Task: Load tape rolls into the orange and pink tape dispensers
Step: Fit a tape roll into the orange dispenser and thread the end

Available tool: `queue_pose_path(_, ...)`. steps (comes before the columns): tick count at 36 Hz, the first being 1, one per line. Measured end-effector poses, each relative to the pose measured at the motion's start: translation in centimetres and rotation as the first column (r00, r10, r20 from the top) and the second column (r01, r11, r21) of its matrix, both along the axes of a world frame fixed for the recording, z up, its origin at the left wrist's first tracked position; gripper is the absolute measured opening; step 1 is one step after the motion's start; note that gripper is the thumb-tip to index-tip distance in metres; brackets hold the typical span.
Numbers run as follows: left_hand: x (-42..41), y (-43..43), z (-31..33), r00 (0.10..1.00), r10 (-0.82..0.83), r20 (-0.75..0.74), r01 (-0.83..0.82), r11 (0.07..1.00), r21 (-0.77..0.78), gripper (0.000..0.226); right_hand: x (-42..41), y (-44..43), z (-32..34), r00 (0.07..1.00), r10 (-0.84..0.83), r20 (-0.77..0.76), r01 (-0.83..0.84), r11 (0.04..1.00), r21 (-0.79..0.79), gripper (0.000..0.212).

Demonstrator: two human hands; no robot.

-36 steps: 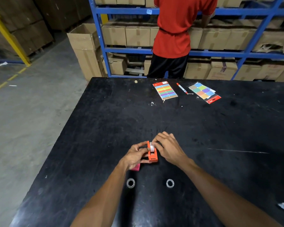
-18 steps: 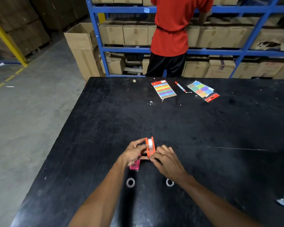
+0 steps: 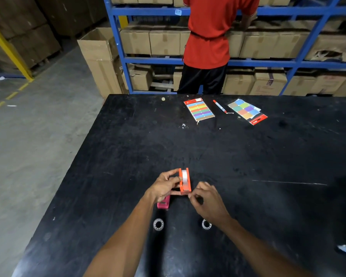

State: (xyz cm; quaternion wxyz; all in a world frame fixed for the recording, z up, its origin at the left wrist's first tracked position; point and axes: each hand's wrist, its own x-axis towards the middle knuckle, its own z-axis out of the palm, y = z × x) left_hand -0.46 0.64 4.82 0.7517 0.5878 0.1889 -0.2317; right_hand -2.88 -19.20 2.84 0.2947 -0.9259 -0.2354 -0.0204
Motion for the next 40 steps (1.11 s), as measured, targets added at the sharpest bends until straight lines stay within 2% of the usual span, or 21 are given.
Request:
queue_pose_path(2, 0.0, 0.1, -0.4, 1.0, 0.003, 0.001, -0.003, 1.0, -0.006, 0.046, 0.6, -0.2, -0.3, 0.979, -0.125, -0.161, 0.158, 0.964, 0.215, 0.017)
queue_pose_path(4, 0.0, 0.0, -0.8, 1.0, 0.001, 0.002, -0.001, 1.0, -0.012, 0.047, 1.9, -0.3, -0.3, 0.924, -0.227, -0.306, 0.318, 0.904, 0.288, 0.015)
queue_pose_path(7, -0.4, -0.7, -1.0, 1.0, -0.019, 0.002, 0.019, 1.0, 0.001, 0.049, 3.8, -0.4, -0.7, 0.782, -0.128, -0.61, 0.355, 0.896, 0.268, 0.023)
queue_pose_path(9, -0.6, -1.2, -1.0, 1.0, -0.026, -0.008, 0.026, 1.0, 0.011, 0.05, 4.1, -0.2, -1.0, 0.724, -0.041, -0.689, 0.29, 0.924, 0.249, 0.023)
queue_pose_path(14, -0.6, -2.2, -1.7, 1.0, 0.012, -0.019, -0.012, 0.999, 0.047, 0.054, 4.0, 0.4, -1.7, 0.738, -0.089, -0.669, 0.322, 0.917, 0.234, 0.019)
queue_pose_path(19, -0.9, -3.4, -3.9, 0.988, 0.148, -0.041, -0.138, 0.973, 0.187, 0.033, 3.2, 1.3, -3.0, 0.746, -0.134, -0.652, 0.355, 0.909, 0.219, 0.017)
queue_pose_path(22, -1.1, -3.9, -5.5, 0.978, 0.204, -0.037, -0.189, 0.949, 0.253, 0.03, 2.9, 1.3, -4.1, 0.75, -0.168, -0.64, 0.356, 0.918, 0.177, 0.017)
queue_pose_path(30, -0.9, -4.7, -7.0, 0.939, 0.337, -0.071, -0.314, 0.923, 0.221, 0.03, 3.4, 1.6, -5.9, 0.763, -0.196, -0.616, 0.313, 0.946, 0.086, 0.018)
queue_pose_path(40, 0.0, -5.4, -7.4, 0.909, 0.406, -0.097, -0.37, 0.891, 0.264, 0.026, 4.0, 1.9, -7.0, 0.69, -0.236, -0.685, 0.378, 0.924, 0.063, 0.015)
